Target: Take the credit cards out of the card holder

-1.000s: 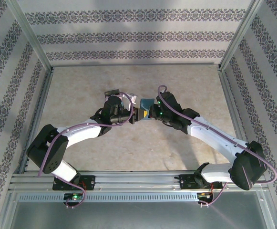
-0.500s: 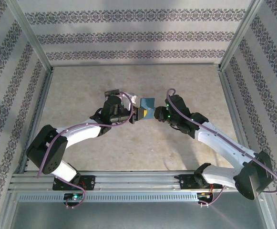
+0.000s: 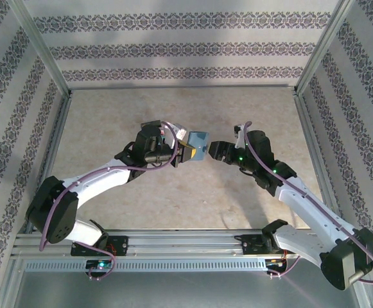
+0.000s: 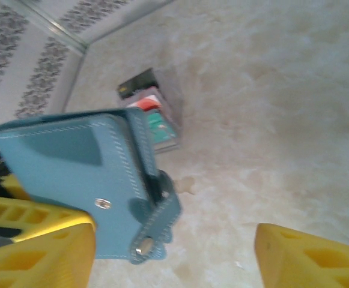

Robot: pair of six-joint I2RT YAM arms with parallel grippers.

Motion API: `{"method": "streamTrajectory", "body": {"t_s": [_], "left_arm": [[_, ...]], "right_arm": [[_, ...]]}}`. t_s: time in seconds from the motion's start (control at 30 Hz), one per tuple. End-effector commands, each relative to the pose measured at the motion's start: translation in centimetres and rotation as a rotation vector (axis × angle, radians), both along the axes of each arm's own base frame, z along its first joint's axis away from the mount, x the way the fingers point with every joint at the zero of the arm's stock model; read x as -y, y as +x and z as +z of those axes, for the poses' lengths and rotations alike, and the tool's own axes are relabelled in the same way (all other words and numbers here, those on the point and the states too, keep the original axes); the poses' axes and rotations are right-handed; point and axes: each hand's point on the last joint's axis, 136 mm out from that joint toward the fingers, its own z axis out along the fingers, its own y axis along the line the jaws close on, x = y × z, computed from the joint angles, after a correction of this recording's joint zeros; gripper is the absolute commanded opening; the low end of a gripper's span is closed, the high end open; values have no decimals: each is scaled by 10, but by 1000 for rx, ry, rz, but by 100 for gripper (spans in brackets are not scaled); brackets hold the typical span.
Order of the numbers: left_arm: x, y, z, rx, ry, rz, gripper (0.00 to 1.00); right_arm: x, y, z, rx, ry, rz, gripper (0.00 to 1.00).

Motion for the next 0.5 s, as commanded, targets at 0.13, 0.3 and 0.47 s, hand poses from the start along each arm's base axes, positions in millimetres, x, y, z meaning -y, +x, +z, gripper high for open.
{"method": "streamTrajectory", "body": {"t_s": [0.13, 0.3, 0.47], "left_arm": [[10, -13, 39, 123, -3, -136, 0], [14, -18, 47, 145, -15, -183, 0], [16, -20, 47, 138, -24, -200, 0]], "right_arm": [[-25, -10, 17, 122, 55, 168, 84], [-35, -10, 19, 125, 49, 211, 84], [-46, -10, 24, 146, 39, 250, 80]]}}
